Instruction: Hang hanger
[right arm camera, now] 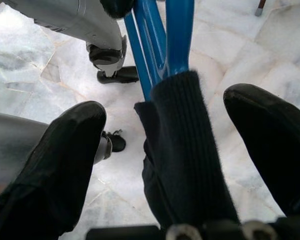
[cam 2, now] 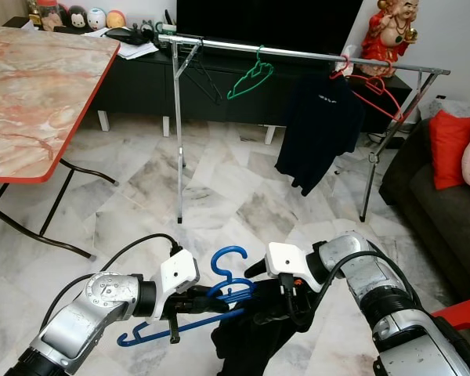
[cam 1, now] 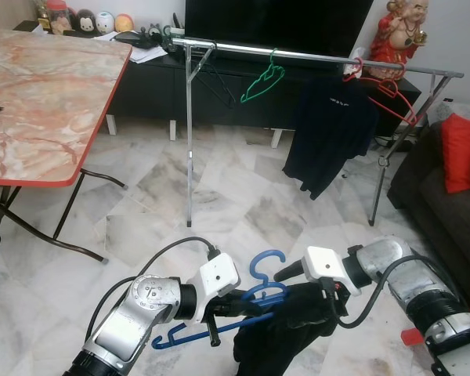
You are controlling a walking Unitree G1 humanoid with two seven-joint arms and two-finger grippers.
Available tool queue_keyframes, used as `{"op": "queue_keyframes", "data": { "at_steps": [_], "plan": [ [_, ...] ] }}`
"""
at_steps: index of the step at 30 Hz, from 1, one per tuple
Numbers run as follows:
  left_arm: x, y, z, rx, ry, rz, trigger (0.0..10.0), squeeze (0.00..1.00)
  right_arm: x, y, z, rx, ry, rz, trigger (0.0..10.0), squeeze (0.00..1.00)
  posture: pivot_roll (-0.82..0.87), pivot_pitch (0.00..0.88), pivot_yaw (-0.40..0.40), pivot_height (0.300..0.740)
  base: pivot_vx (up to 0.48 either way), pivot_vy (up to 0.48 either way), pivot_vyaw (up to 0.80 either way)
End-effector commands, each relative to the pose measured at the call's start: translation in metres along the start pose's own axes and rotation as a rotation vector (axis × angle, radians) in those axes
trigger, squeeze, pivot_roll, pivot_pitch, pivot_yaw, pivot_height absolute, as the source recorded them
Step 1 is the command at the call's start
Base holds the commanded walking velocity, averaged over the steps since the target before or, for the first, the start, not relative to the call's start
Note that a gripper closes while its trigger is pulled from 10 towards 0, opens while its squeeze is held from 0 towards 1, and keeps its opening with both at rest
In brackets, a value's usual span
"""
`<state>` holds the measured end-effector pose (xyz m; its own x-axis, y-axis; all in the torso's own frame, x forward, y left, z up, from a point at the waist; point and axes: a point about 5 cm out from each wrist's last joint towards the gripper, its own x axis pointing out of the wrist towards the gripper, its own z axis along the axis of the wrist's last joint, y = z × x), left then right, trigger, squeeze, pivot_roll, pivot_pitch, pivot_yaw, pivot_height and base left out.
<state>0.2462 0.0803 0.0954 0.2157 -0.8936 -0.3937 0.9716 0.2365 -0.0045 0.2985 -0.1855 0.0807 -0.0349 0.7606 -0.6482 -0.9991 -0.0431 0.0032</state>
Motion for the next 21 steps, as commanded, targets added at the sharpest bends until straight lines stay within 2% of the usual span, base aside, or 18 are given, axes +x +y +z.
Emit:
{"op": "queue_keyframes", "data": {
  "at_steps": [1,16,17,18,19,21],
  "plan": [
    [0.0045,-0.0001,0.0106,0.022,-0.036,-0.017,10.0,0.00,-0.0072,-0.0029,0.0002,-0.007,0.010,-0.019,0.0,0.00,0.02,0.000,-0.187,0.740,0.000,0.000,0.00],
    [0.0055,0.0000,0.0105,0.022,-0.037,-0.014,10.0,0.00,-0.0084,-0.0043,-0.0016,-0.007,0.025,-0.030,0.1,0.00,0.01,0.000,-0.190,0.740,0.000,0.000,0.00],
    [0.0056,0.0000,0.0104,0.022,-0.037,-0.014,10.0,0.00,-0.0084,-0.0045,-0.0013,-0.012,0.026,-0.034,7.0,0.00,0.01,0.000,-0.190,0.740,0.000,0.000,0.00],
    [0.0056,0.0000,0.0104,0.022,-0.037,-0.014,10.0,0.00,-0.0084,-0.0045,-0.0013,-0.012,0.026,-0.034,7.0,0.00,0.01,0.000,-0.190,0.740,0.000,0.000,0.00],
    [0.0060,-0.0002,0.0103,0.022,-0.037,-0.015,10.0,0.00,-0.0083,-0.0051,-0.0011,-0.016,0.026,-0.043,10.0,0.00,0.02,0.000,-0.190,0.740,0.000,0.000,0.00],
    [0.0060,-0.0003,0.0102,0.022,-0.037,-0.016,10.0,0.00,-0.0082,-0.0056,-0.0008,-0.014,0.021,-0.049,10.0,0.00,0.01,0.000,-0.188,0.740,0.000,0.000,0.00]
  ]
}}
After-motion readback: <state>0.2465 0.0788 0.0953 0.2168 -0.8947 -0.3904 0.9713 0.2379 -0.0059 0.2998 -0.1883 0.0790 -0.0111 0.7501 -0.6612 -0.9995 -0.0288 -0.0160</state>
